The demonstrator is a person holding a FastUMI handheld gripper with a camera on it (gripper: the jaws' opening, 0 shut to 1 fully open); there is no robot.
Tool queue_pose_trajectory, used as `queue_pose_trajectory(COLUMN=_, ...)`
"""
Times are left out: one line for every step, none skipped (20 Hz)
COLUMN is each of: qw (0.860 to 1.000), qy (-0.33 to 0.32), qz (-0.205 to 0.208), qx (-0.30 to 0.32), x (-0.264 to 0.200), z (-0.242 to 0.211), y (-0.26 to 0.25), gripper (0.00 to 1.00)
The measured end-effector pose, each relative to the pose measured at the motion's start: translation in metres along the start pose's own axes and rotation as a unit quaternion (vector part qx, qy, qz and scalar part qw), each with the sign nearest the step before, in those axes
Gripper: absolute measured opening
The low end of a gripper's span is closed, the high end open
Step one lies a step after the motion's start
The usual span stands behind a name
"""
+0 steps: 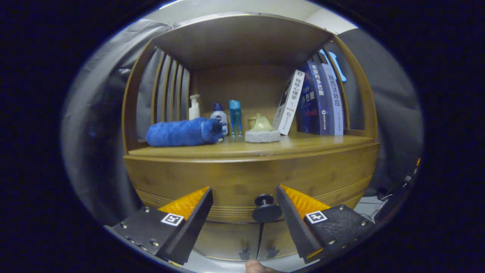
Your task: Pull open the drawer, take out the items inside it, and place them on the countertop above the cabinet.
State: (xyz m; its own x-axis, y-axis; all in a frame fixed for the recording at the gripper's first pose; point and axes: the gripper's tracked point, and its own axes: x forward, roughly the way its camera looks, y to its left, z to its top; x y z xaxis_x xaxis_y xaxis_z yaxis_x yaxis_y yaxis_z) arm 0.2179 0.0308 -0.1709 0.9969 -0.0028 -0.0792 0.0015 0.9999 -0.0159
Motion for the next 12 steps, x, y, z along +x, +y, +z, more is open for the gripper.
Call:
queue_pose_trajectory(qw=1.000, qy=-0.003, qz=-0.003, qx=-0.007, x=-0.009, z=0.005, y=-0.002, gripper=1.00)
queue_pose_trajectory(qw=1.000, qy=-0.003, qz=-0.001, qx=-0.015, x=-0.017, z=0.009, y=0.000, gripper=1.00)
queue_pose_trajectory(qw=1.000, qy=-0.003, qz=0.003, qx=-0.021, x=-0.029, z=0.013, y=0.004, gripper=1.00)
queue_pose_trajectory(qw=1.000, qy=-0.004, qz=0.007, qx=-0.027, x=-0.041, z=0.017, y=0.007, gripper=1.00)
queue_pose_trajectory(qw=0.999, qy=0.001, qz=0.008, qx=-0.033, x=-0.053, z=0.020, y=0.008, gripper=1.00)
queue_pose_trajectory(qw=0.999, qy=0.003, qz=0.008, qx=-0.039, x=-0.064, z=0.023, y=0.008, gripper=1.00)
queue_pose_trajectory(qw=0.999, qy=0.001, qz=0.008, qx=-0.041, x=-0.074, z=0.030, y=0.010, gripper=1.00)
queue_pose_trajectory(qw=0.999, qy=0.000, qz=0.003, qx=-0.042, x=-0.085, z=0.036, y=0.010, gripper=1.00)
queue_pose_trajectory(qw=0.999, qy=0.001, qz=-0.002, qx=-0.041, x=-0.095, z=0.042, y=0.010, gripper=1.00)
queue_pose_trajectory(qw=0.999, qy=0.006, qz=-0.008, qx=-0.039, x=-0.105, z=0.047, y=0.009, gripper=1.00)
queue_pose_trajectory(qw=0.999, qy=0.011, qz=-0.016, qx=-0.037, x=-0.115, z=0.054, y=0.007, gripper=1.00)
queue_pose_trajectory(qw=0.999, qy=0.009, qz=-0.020, qx=-0.032, x=-0.124, z=0.064, y=0.008, gripper=1.00)
